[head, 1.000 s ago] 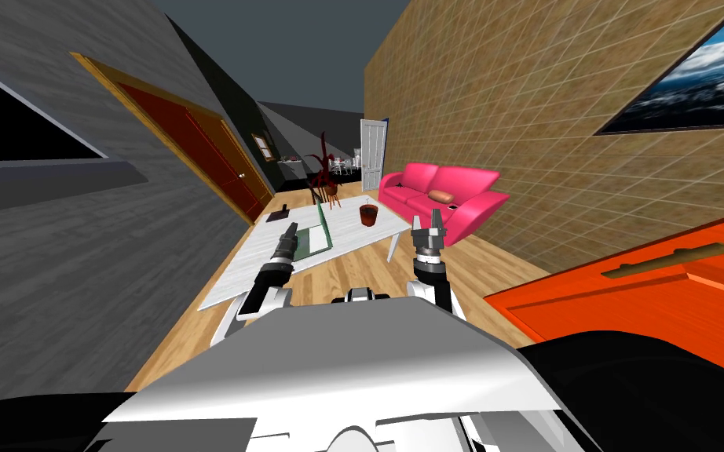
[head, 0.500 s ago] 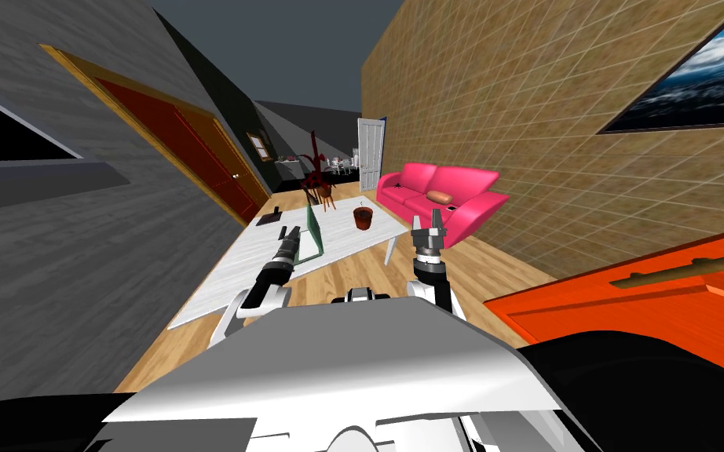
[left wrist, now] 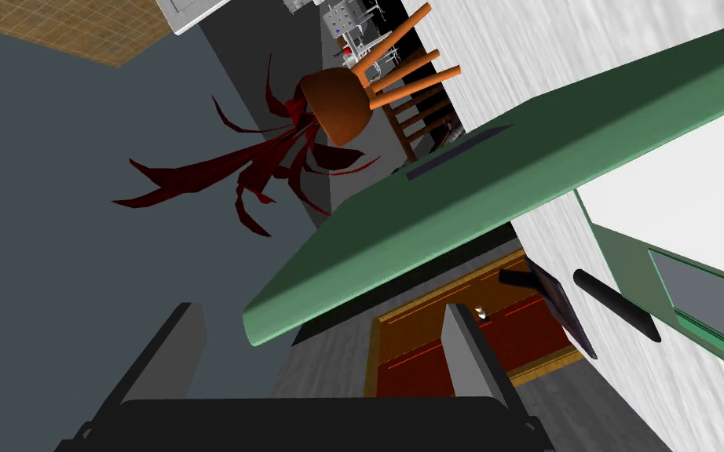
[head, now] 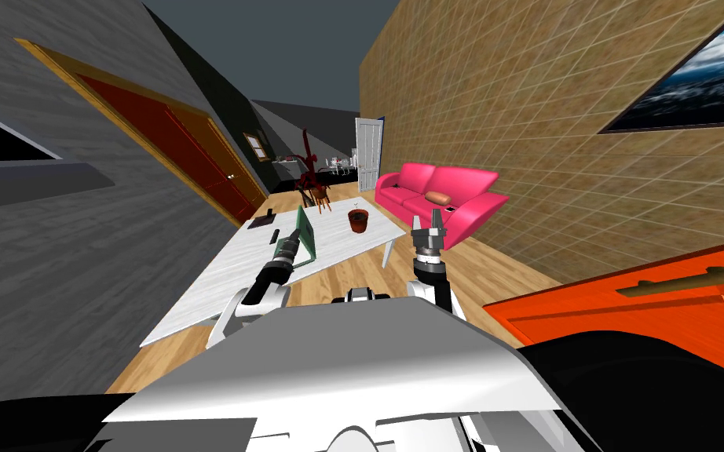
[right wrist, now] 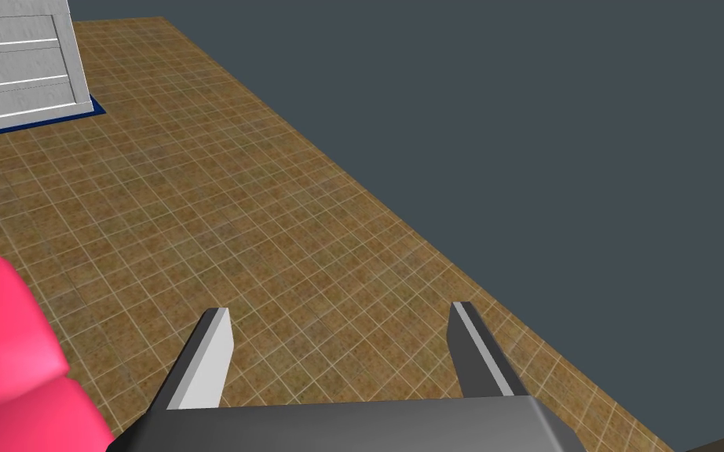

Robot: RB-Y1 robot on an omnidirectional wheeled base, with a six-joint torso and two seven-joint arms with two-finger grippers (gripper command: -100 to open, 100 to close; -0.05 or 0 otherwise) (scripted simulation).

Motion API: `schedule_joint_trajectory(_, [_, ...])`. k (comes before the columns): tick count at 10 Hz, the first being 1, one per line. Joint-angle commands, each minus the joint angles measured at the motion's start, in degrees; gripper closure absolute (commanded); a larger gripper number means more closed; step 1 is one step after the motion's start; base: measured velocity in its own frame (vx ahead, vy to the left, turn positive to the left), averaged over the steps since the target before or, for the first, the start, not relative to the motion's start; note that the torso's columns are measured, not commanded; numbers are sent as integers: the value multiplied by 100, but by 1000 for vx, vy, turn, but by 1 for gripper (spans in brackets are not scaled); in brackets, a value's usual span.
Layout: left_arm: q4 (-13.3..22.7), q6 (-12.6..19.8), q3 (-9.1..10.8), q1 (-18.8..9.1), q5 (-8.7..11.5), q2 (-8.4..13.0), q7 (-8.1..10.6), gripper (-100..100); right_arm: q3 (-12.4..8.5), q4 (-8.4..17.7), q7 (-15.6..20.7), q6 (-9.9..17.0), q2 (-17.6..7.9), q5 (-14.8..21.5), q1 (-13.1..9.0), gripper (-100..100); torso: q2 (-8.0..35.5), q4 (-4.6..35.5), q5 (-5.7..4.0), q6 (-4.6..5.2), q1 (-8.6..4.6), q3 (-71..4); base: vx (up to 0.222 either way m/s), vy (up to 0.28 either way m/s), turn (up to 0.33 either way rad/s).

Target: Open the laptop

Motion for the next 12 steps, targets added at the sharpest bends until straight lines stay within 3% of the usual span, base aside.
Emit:
schedule_joint_trajectory(1, [-116,136,17,8,2,15,-5,-100,0,0,0,0,0,0,0,0,8,2,2,0,9,4,104,-2,-29])
schedule_joint_trajectory(2, [-52,66,8,2,0,7,-3,-100,-1,0,0,0,-1,0,0,0,-16,-3,3,0,12,-8,66,2,-7])
schedule_joint_trajectory(3, [-60,80,10,2,0,7,-4,100,-1,0,0,0,-1,0,0,0,-5,-3,2,0,5,-5,11,0,-2])
schedule_joint_trajectory(4, [129,-206,-11,-67,126,-153,147,100,0,0,0,0,0,0,-1,0,7,-4,4,-2,2,6,-20,51,57])
schedule_joint_trajectory(7, [428,-621,-39,-158,315,-394,374,100,-1,0,0,0,-2,0,-2,0,-1,-10,28,-16,57,4,-53,109,37])
schedule_joint_trajectory(12, [927,-1314,-86,-308,631,-795,752,100,-2,0,0,0,-2,0,-1,0,-26,-17,12,-2,17,-14,-48,91,56])
